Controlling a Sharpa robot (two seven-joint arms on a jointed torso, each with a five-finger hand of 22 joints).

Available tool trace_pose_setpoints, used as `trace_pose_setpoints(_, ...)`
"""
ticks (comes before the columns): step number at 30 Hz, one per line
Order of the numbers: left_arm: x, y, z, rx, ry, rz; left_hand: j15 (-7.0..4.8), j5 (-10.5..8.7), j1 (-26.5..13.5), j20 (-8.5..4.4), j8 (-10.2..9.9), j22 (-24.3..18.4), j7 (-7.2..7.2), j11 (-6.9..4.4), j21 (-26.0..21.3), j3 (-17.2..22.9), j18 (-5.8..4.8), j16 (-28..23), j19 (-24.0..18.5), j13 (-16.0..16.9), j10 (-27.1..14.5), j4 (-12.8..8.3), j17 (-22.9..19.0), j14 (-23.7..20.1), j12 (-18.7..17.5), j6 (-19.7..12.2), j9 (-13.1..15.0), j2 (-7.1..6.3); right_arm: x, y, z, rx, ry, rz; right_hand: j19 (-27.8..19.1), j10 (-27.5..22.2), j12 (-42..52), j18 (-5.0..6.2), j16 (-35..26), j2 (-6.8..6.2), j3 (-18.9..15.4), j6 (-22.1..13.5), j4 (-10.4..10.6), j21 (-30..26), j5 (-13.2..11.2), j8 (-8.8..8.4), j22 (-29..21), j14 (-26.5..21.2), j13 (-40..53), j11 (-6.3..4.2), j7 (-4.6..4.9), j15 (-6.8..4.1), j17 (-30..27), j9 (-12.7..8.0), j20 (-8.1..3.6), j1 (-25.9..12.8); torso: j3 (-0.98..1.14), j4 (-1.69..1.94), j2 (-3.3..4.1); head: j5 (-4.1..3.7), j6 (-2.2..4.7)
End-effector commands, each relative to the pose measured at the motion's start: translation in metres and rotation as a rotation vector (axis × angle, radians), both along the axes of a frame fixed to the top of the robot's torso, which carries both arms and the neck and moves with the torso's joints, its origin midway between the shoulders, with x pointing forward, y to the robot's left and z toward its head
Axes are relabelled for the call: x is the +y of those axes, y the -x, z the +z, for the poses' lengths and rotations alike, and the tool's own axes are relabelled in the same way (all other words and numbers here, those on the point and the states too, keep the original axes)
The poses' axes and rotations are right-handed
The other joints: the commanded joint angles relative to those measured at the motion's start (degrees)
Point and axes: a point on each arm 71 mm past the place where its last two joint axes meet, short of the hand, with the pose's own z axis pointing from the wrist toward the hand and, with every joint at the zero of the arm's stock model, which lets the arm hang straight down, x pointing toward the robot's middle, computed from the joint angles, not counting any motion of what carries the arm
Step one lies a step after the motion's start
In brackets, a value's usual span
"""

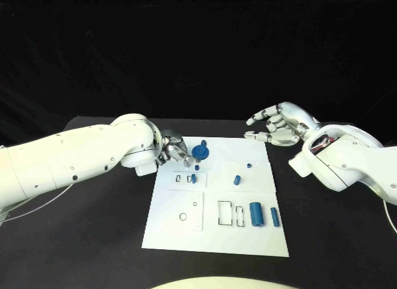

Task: Assemble the parts on the task board

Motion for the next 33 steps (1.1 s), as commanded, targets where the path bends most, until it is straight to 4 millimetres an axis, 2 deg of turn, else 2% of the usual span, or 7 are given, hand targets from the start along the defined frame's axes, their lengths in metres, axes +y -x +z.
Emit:
trace_pose_setpoints(1,-0.004,0.001,-0.003,0.026,-0.046,-0.032,-0.38,0.11,-0.32,-0.22,0.25,0.06,-0.31,-0.29,0.35,-0.27,-0.70,-0.03,0.35,-0.07,-0.32,-0.06,13.64,5.60,-0.14,-0.14,0.09,0.43,0.002,0.000,0.000,0.003,0.011,0.008,6.00,-0.24,-0.27,-0.82,-0.19,-0.04,-0.27,0.12,-0.02,0.25,0.26,0.11,15.07,4.70,8.33,-0.23,0.06,0.09,9.76,0.07,0.20,-0.53,-0.03,0.04,0.04,-0.05,-0.23)
trace_pose_setpoints(3,-0.006,0.001,-0.004,0.028,-0.047,-0.035,-0.39,0.11,-0.26,-0.21,0.25,0.09,-0.32,-0.29,0.36,-0.29,-0.70,-0.01,0.37,-0.18,-0.40,-0.10,13.67,5.61,-0.22,-0.15,0.11,0.49,0.002,0.000,0.000,0.003,0.012,0.008,6.00,-0.24,-0.27,-0.82,-0.19,-0.04,-0.27,0.12,-0.02,0.25,0.26,0.11,15.07,4.70,8.33,-0.23,0.06,0.09,9.76,0.07,0.20,-0.53,-0.06,0.13,0.04,-0.13,-0.28)
trace_pose_setpoints(9,-0.012,0.000,-0.008,0.041,-0.050,-0.043,-0.39,0.12,-0.08,-0.21,0.23,0.13,-0.32,-0.30,0.38,-0.31,-0.71,-0.01,0.39,-0.27,-0.47,-0.17,13.67,5.61,-0.29,-0.22,0.14,0.60,0.003,0.000,-0.001,0.003,0.016,0.010,6.00,-0.24,-0.27,-0.82,-0.19,-0.04,-0.27,0.12,-0.02,0.25,0.26,0.11,15.07,4.70,8.33,-0.23,0.06,0.09,9.76,0.07,0.20,-0.53,-0.03,0.03,0.07,-0.10,-0.44)
trace_pose_setpoints(15,-0.016,0.000,-0.011,0.053,-0.056,-0.054,-0.40,0.13,0.00,-0.21,0.24,0.15,-0.32,-0.30,0.39,-0.31,-0.72,0.00,0.39,-0.39,-0.55,-0.19,13.69,5.61,-0.37,-0.22,0.17,0.68,0.003,-0.001,-0.001,0.003,0.017,0.011,6.00,-0.31,-0.35,-0.82,-0.23,0.02,-0.29,0.11,-0.05,0.25,0.42,0.14,15.07,4.68,8.26,-0.24,0.05,0.09,9.69,0.07,0.19,-0.55,-0.05,0.10,0.04,-0.20,-0.56)
trace_pose_setpoints(22,-0.017,0.001,-0.013,0.070,-0.068,-0.069,-0.43,0.14,0.67,-0.21,0.34,0.26,-0.38,-0.34,0.43,-0.37,-0.74,0.00,0.44,-0.48,-0.61,-0.35,13.70,5.62,-0.46,-0.16,0.34,1.00,0.003,-0.001,-0.001,0.003,0.018,0.012,6.00,-0.22,-0.25,-0.82,-0.21,0.05,-0.30,0.12,-0.06,0.25,0.46,0.16,15.07,4.70,8.35,-0.24,0.05,0.08,9.75,0.07,0.19,-0.56,0.00,0.19,0.01,-0.24,-0.77)
trace_pose_setpoints(33,-0.019,0.002,-0.016,0.090,-0.082,-0.087,-0.45,0.13,1.33,-0.21,0.40,0.39,-0.41,-0.38,0.48,-0.42,-0.76,0.03,0.50,-0.60,-0.70,-0.46,13.76,5.64,-0.57,-0.13,0.48,1.17,0.004,-0.001,-0.001,0.003,0.018,0.013,6.00,-0.22,-0.25,-0.82,-0.21,0.05,-0.30,0.12,-0.06,0.25,0.46,0.16,15.07,4.70,8.35,-0.24,0.05,0.08,9.75,0.07,0.19,-0.56,-0.06,0.11,0.00,-0.18,-1.00)
